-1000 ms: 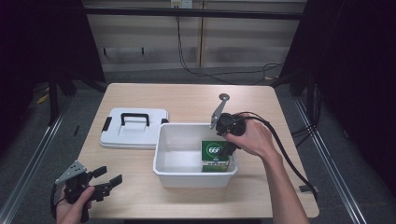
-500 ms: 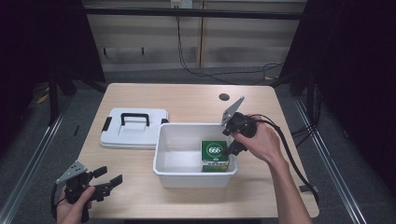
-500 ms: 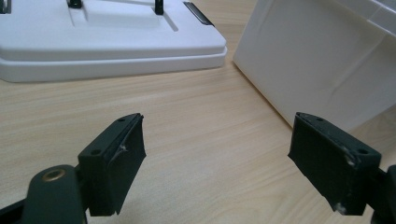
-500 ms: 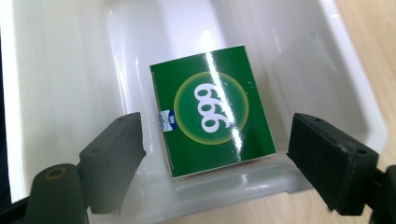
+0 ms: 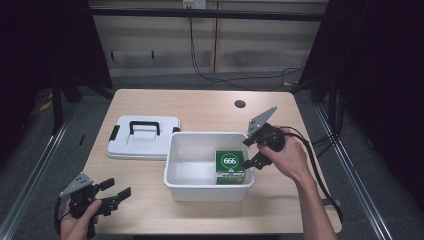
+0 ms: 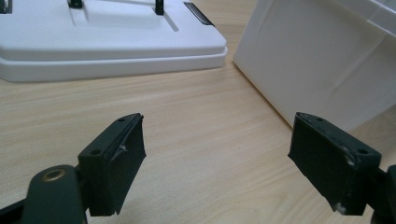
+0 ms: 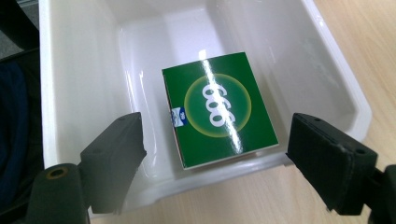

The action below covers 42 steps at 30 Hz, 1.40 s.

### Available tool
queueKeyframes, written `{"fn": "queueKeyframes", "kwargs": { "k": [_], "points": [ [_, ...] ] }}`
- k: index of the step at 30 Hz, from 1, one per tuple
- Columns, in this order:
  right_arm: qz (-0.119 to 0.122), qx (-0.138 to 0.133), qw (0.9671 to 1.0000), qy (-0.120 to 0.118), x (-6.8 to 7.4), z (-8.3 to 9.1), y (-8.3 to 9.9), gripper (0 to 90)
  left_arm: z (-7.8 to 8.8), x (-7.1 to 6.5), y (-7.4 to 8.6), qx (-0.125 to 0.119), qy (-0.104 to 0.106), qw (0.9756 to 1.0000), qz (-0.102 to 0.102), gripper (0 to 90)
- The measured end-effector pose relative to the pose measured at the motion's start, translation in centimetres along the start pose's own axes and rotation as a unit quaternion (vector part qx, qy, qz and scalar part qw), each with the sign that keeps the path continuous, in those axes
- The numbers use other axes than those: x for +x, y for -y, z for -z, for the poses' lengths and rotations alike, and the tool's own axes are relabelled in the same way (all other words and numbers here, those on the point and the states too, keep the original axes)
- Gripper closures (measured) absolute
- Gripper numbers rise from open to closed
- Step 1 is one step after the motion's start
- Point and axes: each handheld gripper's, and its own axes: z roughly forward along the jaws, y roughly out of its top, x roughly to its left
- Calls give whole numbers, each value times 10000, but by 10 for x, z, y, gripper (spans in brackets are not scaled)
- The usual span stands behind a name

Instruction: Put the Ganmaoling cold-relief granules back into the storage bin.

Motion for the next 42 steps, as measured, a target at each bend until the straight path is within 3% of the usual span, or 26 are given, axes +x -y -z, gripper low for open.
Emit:
{"fn": "queueKeyframes", "kwargs": {
  "k": [10,16,22,28,32,38,42],
  "points": [
    [-232,-383,9987,254,6,22,30,171,0,-1,0,1,-7,10000,-12,177],
    [-361,-768,9956,402,13,34,50,167,0,-1,0,-3,-19,10000,-7,177],
    [-493,-806,9938,591,21,38,63,167,0,-1,0,-2,-4,10000,-32,178],
    [-750,-956,9871,1043,29,41,82,168,0,-2,-1,-52,5,10000,-51,178],
    [-920,-966,9848,1114,32,40,101,168,0,-2,-1,-51,-4,10000,-57,178],
    [-1251,-1198,9771,1234,37,32,125,168,0,-2,-1,-61,-38,10000,-43,177],
    [-1404,-1211,9744,1275,41,26,140,168,0,-1,-1,-65,-46,10000,-42,178]
  ]
}}
